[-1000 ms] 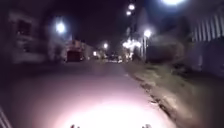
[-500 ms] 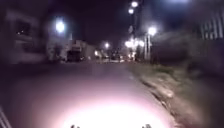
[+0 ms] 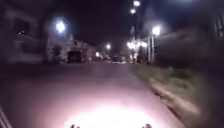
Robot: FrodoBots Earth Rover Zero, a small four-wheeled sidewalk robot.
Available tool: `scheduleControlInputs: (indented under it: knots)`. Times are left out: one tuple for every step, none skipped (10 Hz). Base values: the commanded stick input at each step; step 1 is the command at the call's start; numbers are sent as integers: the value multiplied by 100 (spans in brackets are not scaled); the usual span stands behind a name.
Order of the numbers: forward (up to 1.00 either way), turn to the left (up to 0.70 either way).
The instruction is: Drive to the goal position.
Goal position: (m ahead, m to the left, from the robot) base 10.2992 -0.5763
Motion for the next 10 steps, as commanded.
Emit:
scheduleControlInputs:
  knots:
    - [100,0]
    - [100,0]
    - [100,0]
    - [100,0]
    - [100,0]
    - [100,0]
    - [100,0]
    - [100,0]
    - [100,0]
    - [100,0]
